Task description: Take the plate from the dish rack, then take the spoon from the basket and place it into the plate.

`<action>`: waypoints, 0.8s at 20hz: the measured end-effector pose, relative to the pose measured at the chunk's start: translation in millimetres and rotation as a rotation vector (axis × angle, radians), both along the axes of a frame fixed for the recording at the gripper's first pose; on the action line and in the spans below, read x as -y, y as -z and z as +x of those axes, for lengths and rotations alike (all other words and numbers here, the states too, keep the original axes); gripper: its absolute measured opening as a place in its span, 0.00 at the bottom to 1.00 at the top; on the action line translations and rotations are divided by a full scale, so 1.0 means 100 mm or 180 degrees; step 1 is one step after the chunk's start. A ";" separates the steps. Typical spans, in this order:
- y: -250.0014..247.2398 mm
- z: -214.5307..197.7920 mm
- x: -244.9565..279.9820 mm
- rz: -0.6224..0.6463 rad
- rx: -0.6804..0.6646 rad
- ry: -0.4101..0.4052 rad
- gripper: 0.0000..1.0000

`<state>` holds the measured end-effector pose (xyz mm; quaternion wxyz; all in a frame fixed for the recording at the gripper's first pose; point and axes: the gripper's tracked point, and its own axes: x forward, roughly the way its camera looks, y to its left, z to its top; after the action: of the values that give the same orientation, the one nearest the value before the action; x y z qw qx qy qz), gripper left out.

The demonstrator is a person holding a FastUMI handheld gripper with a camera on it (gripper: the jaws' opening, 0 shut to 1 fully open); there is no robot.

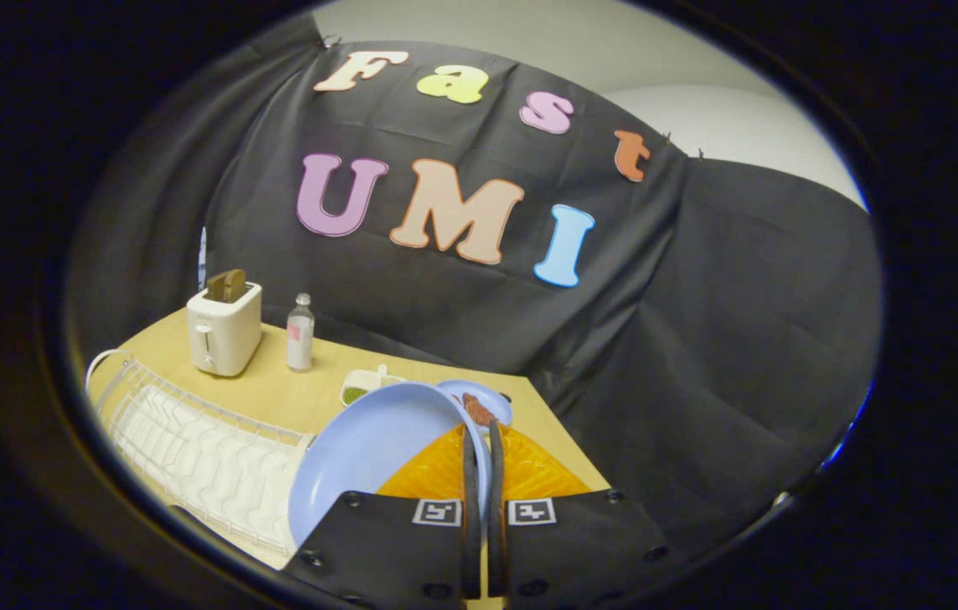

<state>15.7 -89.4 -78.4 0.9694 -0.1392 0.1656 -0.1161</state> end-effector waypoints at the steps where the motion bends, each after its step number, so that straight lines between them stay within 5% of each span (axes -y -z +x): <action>1: 0.08 -0.03 0.09 0.0098 -0.0031 0.0013 0.06; 16: 1.34 -0.43 0.61 0.1339 -0.0545 0.0022 0.06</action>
<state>-27.4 -149.9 -212.7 0.9591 0.0572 0.2683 -0.0701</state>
